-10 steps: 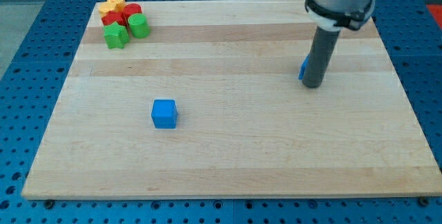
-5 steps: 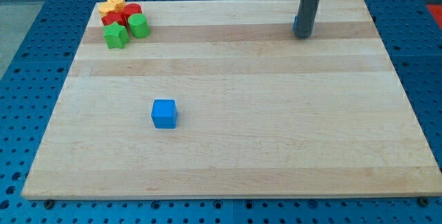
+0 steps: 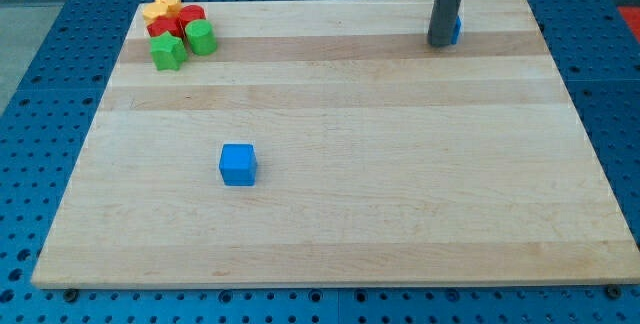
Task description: Slide the blue triangle to the top right
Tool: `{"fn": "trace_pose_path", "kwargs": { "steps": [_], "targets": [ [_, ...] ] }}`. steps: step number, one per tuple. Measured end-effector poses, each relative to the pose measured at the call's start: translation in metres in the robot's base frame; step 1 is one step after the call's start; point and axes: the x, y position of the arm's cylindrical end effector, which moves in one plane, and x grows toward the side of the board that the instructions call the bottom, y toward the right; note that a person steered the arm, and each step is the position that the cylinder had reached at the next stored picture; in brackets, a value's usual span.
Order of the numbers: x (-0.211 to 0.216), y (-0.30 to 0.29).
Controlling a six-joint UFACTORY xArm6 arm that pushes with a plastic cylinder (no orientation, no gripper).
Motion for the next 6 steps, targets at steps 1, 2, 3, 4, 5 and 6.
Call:
{"fn": "trace_pose_path", "kwargs": {
  "steps": [1, 2, 3, 4, 5, 6],
  "targets": [
    [0.000, -0.005],
    [0.000, -0.020],
    [-0.005, -0.019],
    [-0.006, 0.002],
    [-0.008, 0.008],
    [-0.015, 0.008]
  ]
}}
